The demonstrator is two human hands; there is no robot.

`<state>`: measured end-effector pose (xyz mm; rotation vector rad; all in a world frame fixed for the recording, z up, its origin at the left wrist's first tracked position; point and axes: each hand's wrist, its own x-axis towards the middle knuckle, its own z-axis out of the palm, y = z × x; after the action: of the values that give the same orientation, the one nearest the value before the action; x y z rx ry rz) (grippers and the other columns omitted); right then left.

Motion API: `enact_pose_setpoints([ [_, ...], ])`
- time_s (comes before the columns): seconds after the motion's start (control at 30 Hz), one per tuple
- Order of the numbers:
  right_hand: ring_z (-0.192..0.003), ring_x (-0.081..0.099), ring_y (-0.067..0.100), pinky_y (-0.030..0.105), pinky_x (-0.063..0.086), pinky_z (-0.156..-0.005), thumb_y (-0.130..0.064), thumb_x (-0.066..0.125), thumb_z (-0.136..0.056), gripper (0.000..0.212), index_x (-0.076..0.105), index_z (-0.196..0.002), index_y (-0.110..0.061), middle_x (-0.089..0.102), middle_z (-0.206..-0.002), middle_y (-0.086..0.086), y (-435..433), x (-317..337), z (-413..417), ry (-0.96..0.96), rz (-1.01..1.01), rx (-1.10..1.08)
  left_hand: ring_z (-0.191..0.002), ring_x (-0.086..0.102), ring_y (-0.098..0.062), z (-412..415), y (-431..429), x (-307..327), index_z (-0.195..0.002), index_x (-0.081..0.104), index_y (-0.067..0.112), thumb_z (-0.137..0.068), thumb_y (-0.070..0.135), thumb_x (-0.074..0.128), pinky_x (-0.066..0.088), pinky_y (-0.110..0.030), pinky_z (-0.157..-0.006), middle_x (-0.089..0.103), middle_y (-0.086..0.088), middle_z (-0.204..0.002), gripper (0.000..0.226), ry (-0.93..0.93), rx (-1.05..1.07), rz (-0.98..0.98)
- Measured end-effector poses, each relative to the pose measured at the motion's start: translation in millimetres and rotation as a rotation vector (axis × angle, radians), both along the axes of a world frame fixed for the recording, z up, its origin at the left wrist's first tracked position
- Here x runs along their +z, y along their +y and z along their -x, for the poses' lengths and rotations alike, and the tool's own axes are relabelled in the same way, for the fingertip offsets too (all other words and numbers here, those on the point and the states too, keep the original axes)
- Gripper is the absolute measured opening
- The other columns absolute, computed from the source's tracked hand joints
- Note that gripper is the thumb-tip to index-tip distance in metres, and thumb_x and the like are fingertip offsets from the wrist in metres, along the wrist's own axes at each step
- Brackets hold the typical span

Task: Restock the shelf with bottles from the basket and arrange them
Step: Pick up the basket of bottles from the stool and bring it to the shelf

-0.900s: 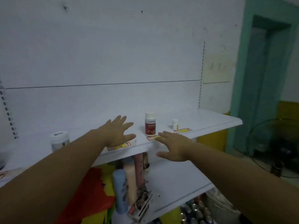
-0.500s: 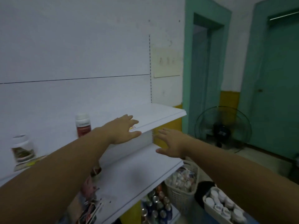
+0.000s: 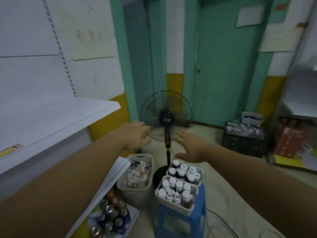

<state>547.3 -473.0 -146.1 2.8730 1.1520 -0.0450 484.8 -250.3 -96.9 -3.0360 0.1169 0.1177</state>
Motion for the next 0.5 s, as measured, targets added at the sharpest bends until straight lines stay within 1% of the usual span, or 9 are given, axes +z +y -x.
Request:
enact_pose_setpoints([
  [0.07, -0.148, 0.006, 0.024, 0.041, 0.014, -0.119, -0.053, 0.047, -0.089, 0.074, 0.015, -0.150, -0.023, 0.008, -0.160, 0.008, -17, -12, -13, 0.025, 0.025, -0.070, -0.147, 0.010, -0.021, -30, -13, -13, -0.149, 0.018, 0.027, -0.092, 0.060, 0.030, 0.014, -0.040, -0.119, 0.014, -0.004, -0.159, 0.067, 0.022, -0.058, 0.012],
  [0.17, -0.148, 0.005, 0.024, 0.041, 0.014, -0.120, -0.052, 0.047, -0.090, 0.074, 0.014, -0.150, -0.023, 0.005, -0.160, 0.008, -34, -28, -33, 0.048, 0.053, -0.162, -0.147, 0.009, -0.021, -73, -26, -33, -0.149, 0.019, 0.026, -0.093, 0.058, 0.031, 0.013, -0.042, -0.120, 0.013, -0.004, -0.160, 0.066, 0.062, -0.141, 0.040],
  [0.27, -0.148, 0.006, 0.024, 0.040, 0.014, -0.119, -0.051, 0.048, -0.090, 0.073, 0.015, -0.150, -0.024, 0.007, -0.160, 0.007, -38, -48, -58, 0.077, 0.053, -0.250, -0.146, 0.016, -0.021, -113, -23, -58, -0.148, 0.023, 0.025, -0.093, 0.058, 0.032, 0.017, -0.040, -0.118, 0.018, -0.004, -0.158, 0.065, 0.109, -0.208, 0.106],
  [0.4, -0.148, 0.008, 0.021, 0.037, 0.016, -0.118, -0.051, 0.047, -0.091, 0.070, 0.019, -0.149, -0.024, 0.010, -0.160, 0.005, -27, -85, -91, 0.171, 0.058, -0.354, -0.142, 0.026, -0.021, -163, -5, -110, -0.146, 0.028, 0.024, -0.092, 0.059, 0.033, 0.022, -0.036, -0.115, 0.025, -0.002, -0.156, 0.065, 0.246, -0.183, 0.286],
  [0.5, -0.147, 0.014, 0.020, 0.034, 0.020, -0.116, -0.050, 0.049, -0.090, 0.068, 0.024, -0.148, -0.023, 0.017, -0.159, 0.004, -18, -126, -108, 0.289, -0.034, -0.463, -0.139, 0.032, -0.023, -191, 11, -156, -0.143, 0.034, 0.021, -0.094, 0.055, 0.033, 0.026, -0.035, -0.111, 0.032, -0.004, -0.153, 0.059, 0.358, -0.115, 0.448],
])
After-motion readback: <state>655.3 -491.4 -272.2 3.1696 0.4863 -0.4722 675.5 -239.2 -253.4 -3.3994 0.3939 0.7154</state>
